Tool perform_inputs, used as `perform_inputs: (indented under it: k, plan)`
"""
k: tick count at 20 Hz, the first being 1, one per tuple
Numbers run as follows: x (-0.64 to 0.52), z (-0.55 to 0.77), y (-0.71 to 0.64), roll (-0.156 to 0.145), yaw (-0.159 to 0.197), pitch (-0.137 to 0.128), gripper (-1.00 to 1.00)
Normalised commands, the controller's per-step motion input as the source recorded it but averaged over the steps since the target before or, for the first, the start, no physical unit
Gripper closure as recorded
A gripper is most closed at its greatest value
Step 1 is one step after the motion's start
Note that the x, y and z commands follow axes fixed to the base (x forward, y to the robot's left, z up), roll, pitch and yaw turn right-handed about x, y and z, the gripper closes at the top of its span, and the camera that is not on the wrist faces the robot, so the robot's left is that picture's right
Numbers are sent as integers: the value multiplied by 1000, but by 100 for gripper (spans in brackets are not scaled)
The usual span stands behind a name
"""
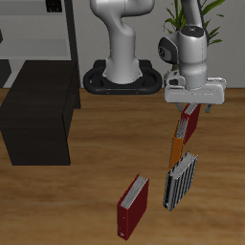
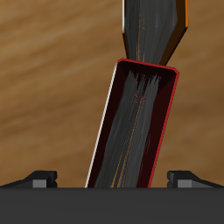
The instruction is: Place the left red book flat on top of the shelf
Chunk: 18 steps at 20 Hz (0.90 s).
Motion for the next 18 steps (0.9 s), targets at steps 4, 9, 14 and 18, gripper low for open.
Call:
perform_inputs:
  k: [4, 9, 14, 18]
  plan:
    - [71, -197, 22, 20, -6, 37, -100]
    - [33, -69, -70, -23, 6, 15, 100]
    - [41, -22, -151, -51, 21, 28, 100]
    - [44, -17, -180, -30, 22, 43, 100]
